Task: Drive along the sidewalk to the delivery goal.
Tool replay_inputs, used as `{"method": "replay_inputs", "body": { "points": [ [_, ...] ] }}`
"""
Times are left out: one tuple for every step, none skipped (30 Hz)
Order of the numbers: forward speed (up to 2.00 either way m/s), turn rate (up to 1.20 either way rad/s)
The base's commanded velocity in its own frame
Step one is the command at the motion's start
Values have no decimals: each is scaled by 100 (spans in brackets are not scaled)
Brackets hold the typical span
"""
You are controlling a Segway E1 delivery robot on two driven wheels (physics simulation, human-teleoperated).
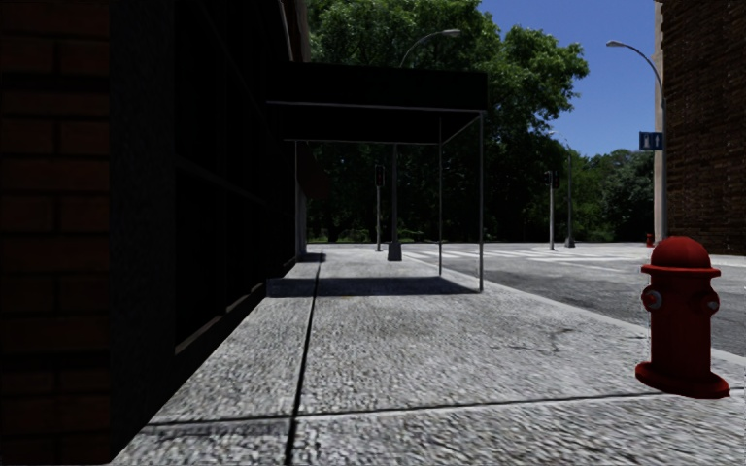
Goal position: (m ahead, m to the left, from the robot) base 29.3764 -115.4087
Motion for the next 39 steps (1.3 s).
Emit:
{"method": "replay_inputs", "body": {
  "points": [
    [200, 28],
    [200, 29],
    [200, 30],
    [200, 30],
    [200, 31],
    [200, 32],
    [200, 32],
    [200, 32],
    [200, 32],
    [200, 32],
    [200, 32],
    [200, 25],
    [200, 8],
    [200, 0],
    [200, 0],
    [200, 0],
    [200, 0],
    [200, 0],
    [200, 0],
    [200, 0],
    [200, 0],
    [200, 0],
    [200, 0],
    [200, 0],
    [200, 0],
    [200, 0],
    [200, 0],
    [200, 0],
    [200, 0],
    [200, 0],
    [200, 0],
    [200, 0],
    [200, 0],
    [200, 0],
    [200, 0],
    [200, 0],
    [200, 0],
    [200, 0],
    [200, 0]
  ]
}}
